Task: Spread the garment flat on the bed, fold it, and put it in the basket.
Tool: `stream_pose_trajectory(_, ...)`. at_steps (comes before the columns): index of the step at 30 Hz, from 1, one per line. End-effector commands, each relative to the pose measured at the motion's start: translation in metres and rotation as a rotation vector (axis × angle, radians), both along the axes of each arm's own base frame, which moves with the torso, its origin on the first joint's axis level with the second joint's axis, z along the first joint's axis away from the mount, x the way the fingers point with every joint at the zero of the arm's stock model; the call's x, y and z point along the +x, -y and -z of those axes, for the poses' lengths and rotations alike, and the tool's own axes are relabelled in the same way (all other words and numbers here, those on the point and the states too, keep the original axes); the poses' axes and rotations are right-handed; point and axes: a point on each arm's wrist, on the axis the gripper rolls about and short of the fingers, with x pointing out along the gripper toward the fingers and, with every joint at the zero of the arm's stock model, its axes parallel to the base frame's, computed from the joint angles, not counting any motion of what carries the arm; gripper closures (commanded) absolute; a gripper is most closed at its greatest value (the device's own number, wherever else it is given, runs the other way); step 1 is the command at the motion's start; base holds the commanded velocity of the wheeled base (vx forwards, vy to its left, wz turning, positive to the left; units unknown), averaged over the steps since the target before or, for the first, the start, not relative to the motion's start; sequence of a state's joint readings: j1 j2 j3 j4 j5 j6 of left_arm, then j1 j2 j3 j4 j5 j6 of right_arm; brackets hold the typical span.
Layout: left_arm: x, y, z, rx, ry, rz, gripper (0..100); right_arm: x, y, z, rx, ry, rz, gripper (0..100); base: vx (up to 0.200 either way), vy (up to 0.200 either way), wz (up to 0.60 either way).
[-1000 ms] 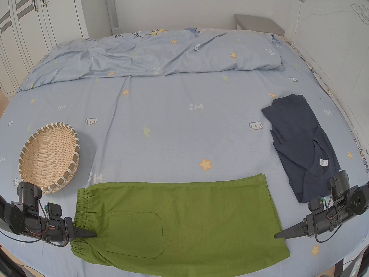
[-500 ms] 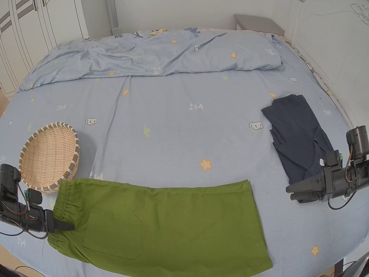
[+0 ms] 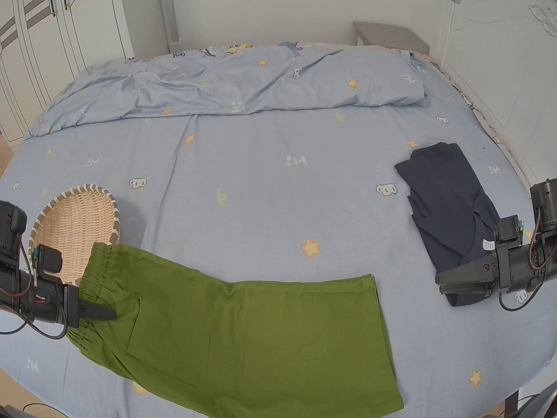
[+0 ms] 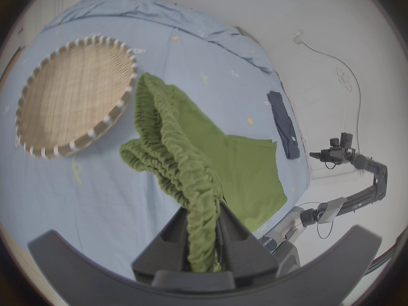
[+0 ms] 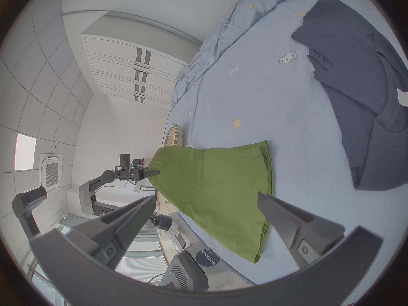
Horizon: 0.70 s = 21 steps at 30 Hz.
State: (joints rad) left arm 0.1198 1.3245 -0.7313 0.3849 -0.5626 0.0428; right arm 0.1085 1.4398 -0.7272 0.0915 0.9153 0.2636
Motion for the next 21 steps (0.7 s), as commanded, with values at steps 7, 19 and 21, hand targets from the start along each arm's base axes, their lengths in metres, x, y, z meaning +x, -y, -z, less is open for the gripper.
stream_pose_trajectory(7,-0.005,0.099,-0.072,0.098,0.176,0.221,100,-0.008,-0.004,0.001,-0.008,0.004,-0.018,0,0.0,0.0,0.0)
stream_pose_trajectory(19,0.017,0.171,-0.049,0.14,0.117,0.302,100,-0.007,-0.004,0.004,-0.012,-0.001,-0.02,0,0.0,0.0,0.0)
stream_pose_trajectory(21,0.02,0.179,-0.044,0.148,0.116,0.315,100,-0.007,-0.004,0.004,-0.013,-0.002,-0.021,0,0.0,0.0,0.0)
